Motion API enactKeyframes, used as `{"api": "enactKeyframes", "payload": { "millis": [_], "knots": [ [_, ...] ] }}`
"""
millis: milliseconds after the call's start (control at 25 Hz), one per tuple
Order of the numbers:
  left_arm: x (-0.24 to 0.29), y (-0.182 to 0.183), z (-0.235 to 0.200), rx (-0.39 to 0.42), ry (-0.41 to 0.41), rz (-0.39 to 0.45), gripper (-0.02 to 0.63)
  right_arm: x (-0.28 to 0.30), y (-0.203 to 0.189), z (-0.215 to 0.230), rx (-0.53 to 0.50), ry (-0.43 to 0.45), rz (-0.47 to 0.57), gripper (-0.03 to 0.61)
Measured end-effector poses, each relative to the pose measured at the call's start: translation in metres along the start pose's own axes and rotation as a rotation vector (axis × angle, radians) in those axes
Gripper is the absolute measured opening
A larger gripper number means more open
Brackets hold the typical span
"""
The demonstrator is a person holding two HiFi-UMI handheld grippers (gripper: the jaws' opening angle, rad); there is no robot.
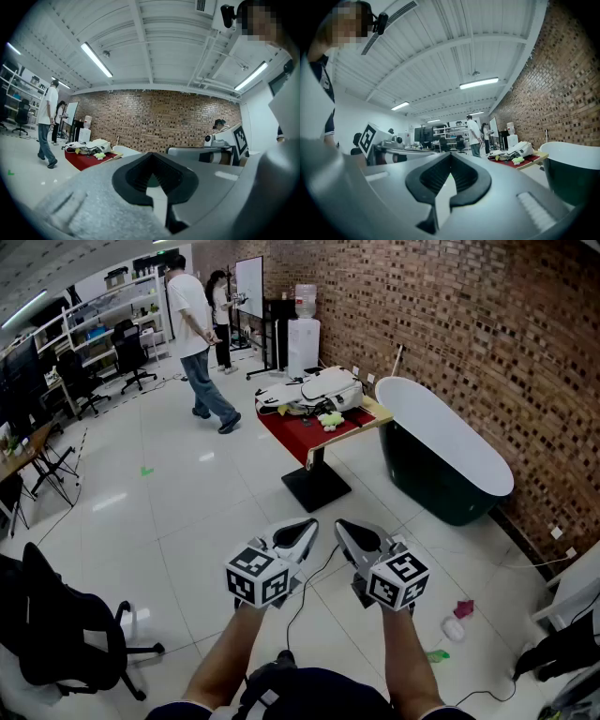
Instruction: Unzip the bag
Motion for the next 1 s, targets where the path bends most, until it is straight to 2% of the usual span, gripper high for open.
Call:
{"api": "enactKeyframes", "payload": {
  "millis": [160, 440, 640, 840, 1000],
  "knots": [
    [0.001, 0.006, -0.030, -0.011, -0.005, -0.001, 0.000, 0.027, 0.008, 0.005, 0.011, -0.003, -0.013, 0.006],
    [0.013, 0.013, -0.082, 0.023, -0.039, -0.020, 0.000, 0.072, 0.014, 0.022, 0.010, -0.045, -0.052, 0.006],
    [0.038, 0.009, -0.111, -0.008, -0.052, -0.037, 0.000, 0.095, 0.012, 0.052, 0.035, -0.056, -0.067, 0.006],
    [0.079, 0.004, -0.145, -0.025, -0.039, -0.070, 0.000, 0.130, 0.004, 0.094, 0.061, -0.029, -0.078, 0.006],
    [0.114, 0.013, -0.176, -0.028, -0.008, -0.070, 0.000, 0.160, 0.008, 0.136, 0.036, 0.013, -0.082, 0.006]
  ]
}}
Point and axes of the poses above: the fingertips, and each gripper's own axes: x forward along the fingers, z to its right, y out of its top, the point moved 5 cm from there along -x, backward along the fingers, and after that the axes turned 14 degrees about -z, right-handed, at the moved point
